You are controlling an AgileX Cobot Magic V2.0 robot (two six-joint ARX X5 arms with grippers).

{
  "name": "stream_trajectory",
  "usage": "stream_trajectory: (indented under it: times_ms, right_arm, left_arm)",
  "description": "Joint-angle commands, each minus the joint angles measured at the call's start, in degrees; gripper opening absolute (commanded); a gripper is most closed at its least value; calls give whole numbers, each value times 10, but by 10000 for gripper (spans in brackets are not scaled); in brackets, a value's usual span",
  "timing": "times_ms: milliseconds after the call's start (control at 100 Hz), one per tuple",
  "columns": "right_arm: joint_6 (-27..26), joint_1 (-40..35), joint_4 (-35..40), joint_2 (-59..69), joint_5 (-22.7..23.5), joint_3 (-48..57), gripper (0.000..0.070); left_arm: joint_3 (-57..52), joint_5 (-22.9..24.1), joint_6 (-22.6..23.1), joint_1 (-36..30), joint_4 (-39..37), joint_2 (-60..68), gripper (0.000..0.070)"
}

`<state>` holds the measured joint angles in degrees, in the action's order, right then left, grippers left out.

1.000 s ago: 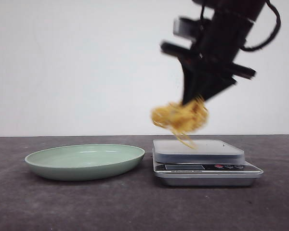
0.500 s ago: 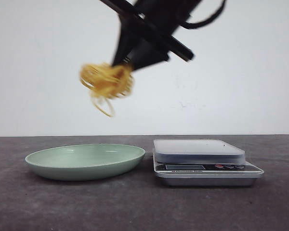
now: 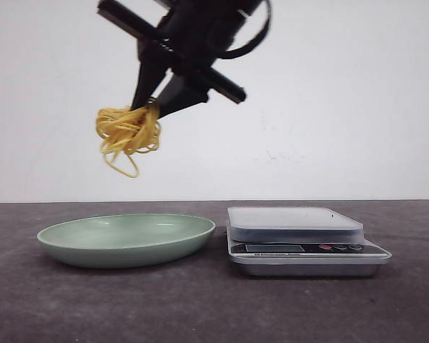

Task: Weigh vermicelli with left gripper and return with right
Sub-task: 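Lift the vermicelli with the right gripper and carry it over the plate, then release the vermicelli onto the green plate and raise the right gripper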

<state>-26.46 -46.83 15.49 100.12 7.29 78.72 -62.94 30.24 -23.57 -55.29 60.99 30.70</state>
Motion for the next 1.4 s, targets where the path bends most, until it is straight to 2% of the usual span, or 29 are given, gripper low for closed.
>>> stream_trajectory:
  times_ms: [0,300,830,880,910,1030,1070,1250,1390]
  right_arm:
    - [-4,-6,5,30,-2,33,0]
    - [-45,-7,32,116,-2,66,0]
    - [-45,-10,48,145,-26,66,1]
    - [-45,-10,48,145,-26,66,32]
    - [-45,-10,48,145,-26,66,75]
    - [-45,-10,49,145,-29,66,368]
    - [-46,-10,50,144,-28,66,431]
    - [-23,-6,74,110,-37,66,438]
    - [16,-4,105,58,-80,66,438]
  left_arm:
    - [-5,5,-1,-6,-9,3,394]
    - [-5,4,-1,-6,-10,3,394]
    - [-5,5,0,-6,-10,3,395]
    - [-5,5,0,-6,-10,3,394]
    - [-5,5,0,-6,-10,3,394]
    - [-5,5,1,-6,-10,3,394]
    - [-5,5,1,-6,-10,3,394]
    - [-5,5,1,-6,-10,3,394]
    - [-5,17,1,-6,-10,3,395]
